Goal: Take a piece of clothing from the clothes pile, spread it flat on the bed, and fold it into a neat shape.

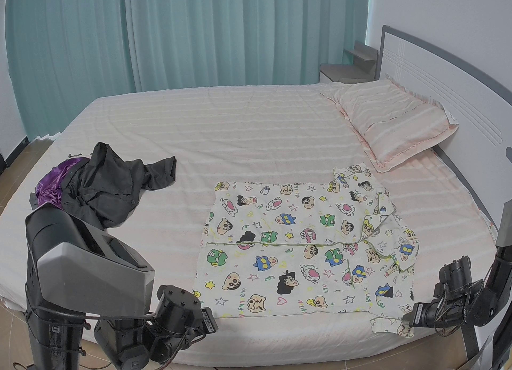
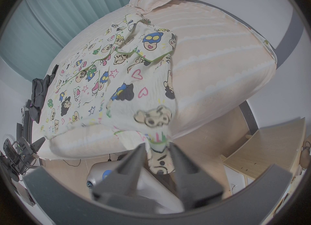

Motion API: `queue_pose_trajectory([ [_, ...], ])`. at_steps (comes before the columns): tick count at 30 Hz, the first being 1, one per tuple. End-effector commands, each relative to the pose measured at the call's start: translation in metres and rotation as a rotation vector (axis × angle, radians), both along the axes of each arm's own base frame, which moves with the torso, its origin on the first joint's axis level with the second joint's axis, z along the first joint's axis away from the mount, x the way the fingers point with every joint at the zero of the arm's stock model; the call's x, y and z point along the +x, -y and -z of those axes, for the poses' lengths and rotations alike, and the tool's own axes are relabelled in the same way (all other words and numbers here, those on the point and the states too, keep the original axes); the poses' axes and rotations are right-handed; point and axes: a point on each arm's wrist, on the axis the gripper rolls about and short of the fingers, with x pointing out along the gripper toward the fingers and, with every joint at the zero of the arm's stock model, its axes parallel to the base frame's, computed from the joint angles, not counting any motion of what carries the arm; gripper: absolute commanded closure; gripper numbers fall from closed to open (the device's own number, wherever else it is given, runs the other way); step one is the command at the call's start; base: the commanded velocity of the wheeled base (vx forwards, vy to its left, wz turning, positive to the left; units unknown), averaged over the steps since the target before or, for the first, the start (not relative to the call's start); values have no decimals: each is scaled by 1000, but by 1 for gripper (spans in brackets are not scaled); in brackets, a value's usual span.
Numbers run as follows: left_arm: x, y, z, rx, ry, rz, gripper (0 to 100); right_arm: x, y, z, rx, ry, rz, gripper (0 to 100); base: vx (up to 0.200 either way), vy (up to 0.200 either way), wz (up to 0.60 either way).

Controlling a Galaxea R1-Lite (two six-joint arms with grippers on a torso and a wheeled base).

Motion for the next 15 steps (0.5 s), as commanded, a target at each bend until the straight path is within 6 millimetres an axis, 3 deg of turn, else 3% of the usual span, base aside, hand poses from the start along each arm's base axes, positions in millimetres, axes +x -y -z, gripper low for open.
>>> queue_pose_trajectory([
  [1,-5,-5,0,8,-17,-1,0,-5,1,0,3,-11,10,0,0,0,0],
  [5,-9,-11,-8,1,-11,-10,0,-4,5,-9,8,43,33,0,0,0,0],
  [11,-15,-27,-50,-89,81,-40,0,2,10,-34,31,204,66,0,0,0,0],
  [15,-15,-36,-77,-181,159,-44,0,21,10,-46,85,293,107,0,0,0,0],
])
